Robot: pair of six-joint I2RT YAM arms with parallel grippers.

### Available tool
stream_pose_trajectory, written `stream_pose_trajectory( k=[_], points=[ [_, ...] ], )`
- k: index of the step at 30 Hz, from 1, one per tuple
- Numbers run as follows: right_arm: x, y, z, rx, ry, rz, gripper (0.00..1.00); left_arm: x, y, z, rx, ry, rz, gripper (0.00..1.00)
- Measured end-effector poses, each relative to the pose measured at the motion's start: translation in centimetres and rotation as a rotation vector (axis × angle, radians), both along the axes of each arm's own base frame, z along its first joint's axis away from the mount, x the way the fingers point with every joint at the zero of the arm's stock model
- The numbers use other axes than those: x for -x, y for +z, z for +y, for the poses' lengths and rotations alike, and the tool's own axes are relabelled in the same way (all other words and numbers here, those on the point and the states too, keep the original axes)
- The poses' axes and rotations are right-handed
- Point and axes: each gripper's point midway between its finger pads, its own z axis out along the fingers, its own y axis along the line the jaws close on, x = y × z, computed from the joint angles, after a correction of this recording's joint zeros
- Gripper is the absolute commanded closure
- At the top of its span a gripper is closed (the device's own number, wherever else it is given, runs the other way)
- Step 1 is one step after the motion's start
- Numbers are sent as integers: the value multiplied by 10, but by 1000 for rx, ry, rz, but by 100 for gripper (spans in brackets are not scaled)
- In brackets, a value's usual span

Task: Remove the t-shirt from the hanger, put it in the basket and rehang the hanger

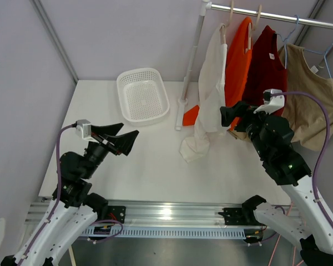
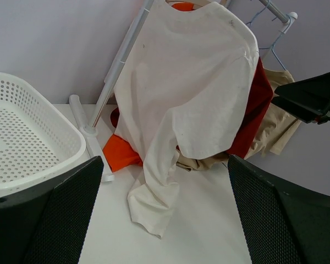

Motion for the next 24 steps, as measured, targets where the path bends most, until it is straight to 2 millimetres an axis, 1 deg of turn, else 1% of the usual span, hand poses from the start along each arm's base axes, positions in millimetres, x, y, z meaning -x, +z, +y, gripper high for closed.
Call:
stream_pose_trajectory(
  k=[3, 6, 8, 10, 11, 13, 14, 15, 17, 20, 21, 22, 24],
  points=[
    [0, 1, 0, 19, 3, 4, 0, 0, 2, -1, -4, -3, 5, 1],
    [-4, 8, -2, 43, -12, 19, 1, -1, 3, -1, -6, -3, 10, 0],
    [-11, 22, -5, 60, -41, 24, 0, -4, 3, -3, -12, -3, 23, 0],
    [-23, 42, -13, 77, -78, 30, 0, -8, 1, -5, -22, -3, 43, 1],
    [-32, 52, -17, 87, -100, 32, 0, -10, -1, -6, -26, -4, 53, 1],
    [-51, 69, -33, 111, -162, 38, 0, -12, -7, -7, -32, -4, 75, 1],
    [-60, 74, -42, 128, -196, 42, 0, -12, -9, -7, -33, -5, 83, 0],
    [-67, 78, -53, 145, -229, 44, 0, -12, -10, -7, -33, -5, 87, 1],
    [-75, 77, -77, 186, -301, 56, 1, -10, -12, -7, -28, -8, 88, 1],
    [-76, 75, -111, 257, -384, 66, 0, -5, -13, -6, -15, -19, 81, 0],
    [-76, 77, -122, 282, -409, 62, 1, -4, -13, -7, -13, -24, 81, 0],
    [-75, 79, -127, 305, -422, 54, 1, -3, -13, -8, -9, -32, 82, 1],
    [-73, 83, -148, 341, -478, 50, 1, -1, -13, -10, -7, -48, 84, 1]
  ],
)
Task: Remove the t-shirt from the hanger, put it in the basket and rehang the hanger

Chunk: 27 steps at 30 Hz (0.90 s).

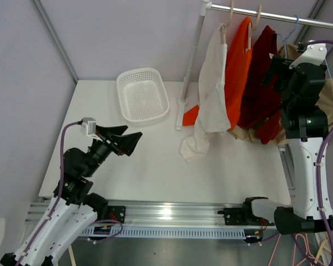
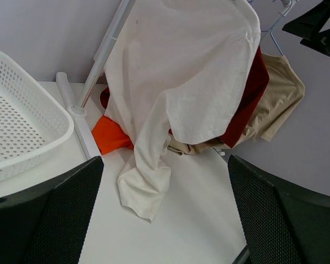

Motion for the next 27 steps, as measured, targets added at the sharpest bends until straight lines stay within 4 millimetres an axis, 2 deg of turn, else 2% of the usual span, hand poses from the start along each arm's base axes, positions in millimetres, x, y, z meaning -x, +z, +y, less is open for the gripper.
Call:
stream_pose_trajectory(
  k=[2, 8, 11, 13, 18, 22, 27],
  points=[
    [1, 3, -16, 33, -47, -3, 1, 1, 0, -3, 3, -14, 2, 1],
    [8, 9, -87, 45, -220, -26, 1, -1, -8, -11, -6, -49, 28, 1],
    [3, 1, -119, -6, -258, -23, 1, -2, -15, -13, -14, -55, 46, 1],
    [-7, -8, -133, -49, -258, -11, 1, -3, -16, -14, -17, -55, 51, 0],
    [-34, -29, -148, -112, -238, 37, 1, -3, -17, -14, -15, -57, 52, 0],
    [-51, -22, -161, -107, -236, 31, 1, -3, -18, -15, -14, -64, 52, 0],
    [-55, -11, -173, -71, -253, 19, 0, -4, -22, -16, -13, -65, 53, 1]
  ],
)
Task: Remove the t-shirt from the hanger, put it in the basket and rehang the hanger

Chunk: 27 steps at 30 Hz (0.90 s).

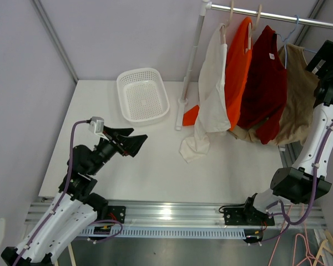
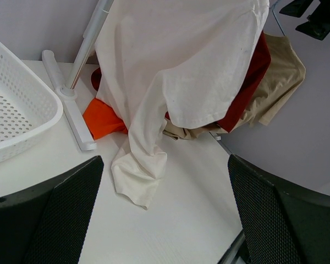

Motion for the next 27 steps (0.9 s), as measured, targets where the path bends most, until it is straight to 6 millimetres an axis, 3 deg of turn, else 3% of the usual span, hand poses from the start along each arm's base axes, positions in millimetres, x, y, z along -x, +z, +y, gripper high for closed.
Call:
stream_pose_trajectory(
  k=[4, 11, 21, 27],
  points=[
    [-3, -6, -8, 23, -3, 29, 1, 0, -1, 0, -2, -1, 0, 0],
    [-27, -42, -22, 22, 20, 117, 20, 0, 0, 2, -31, 8, -5, 1],
    [-43, -60, -28, -7, 72, 139, 11, 0, 10, 3, -41, 12, -15, 1],
    [-50, -48, -22, -1, 115, 109, 13, 0, 8, 3, -44, 12, -9, 1]
  ],
)
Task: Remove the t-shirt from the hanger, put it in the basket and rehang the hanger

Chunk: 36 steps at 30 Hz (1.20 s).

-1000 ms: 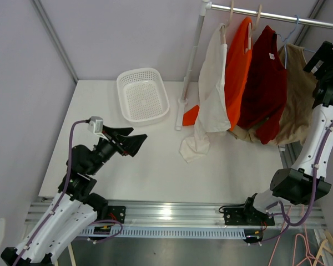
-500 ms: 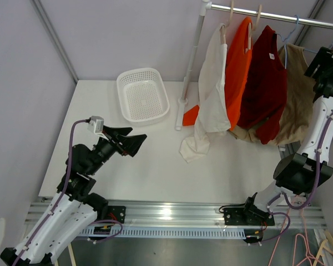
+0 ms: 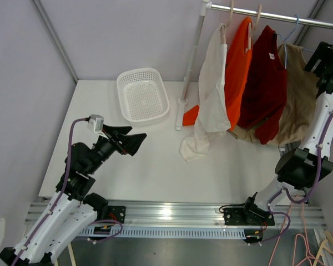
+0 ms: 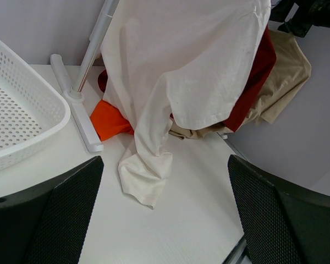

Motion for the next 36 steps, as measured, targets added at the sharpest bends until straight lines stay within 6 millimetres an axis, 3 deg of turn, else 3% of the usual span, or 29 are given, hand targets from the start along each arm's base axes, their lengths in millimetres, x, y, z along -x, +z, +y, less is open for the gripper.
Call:
stream_pose_trajectory(
  k=[8, 10, 12, 17, 23, 30, 36],
  points=[
    [-8, 46, 6, 33, 52, -93, 35, -5, -7, -2, -22, 0, 16, 1],
    [-8, 48, 8, 31, 60, -94, 30, -6, -9, -3, -28, 0, 20, 0],
    [-8, 46, 10, 24, 66, -87, 25, -7, -10, -3, -31, 0, 22, 1],
    [-14, 25, 8, -3, 78, -36, 26, -7, -11, -3, -35, 0, 23, 0],
    [-21, 3, 6, -30, 84, 16, 52, -7, -12, -3, -42, 1, 22, 0],
    [-21, 2, 7, -34, 92, 16, 47, -7, -12, -3, -43, 1, 21, 0],
    [-21, 3, 7, -34, 92, 15, 53, -7, -12, -3, -47, 1, 17, 0]
  ],
)
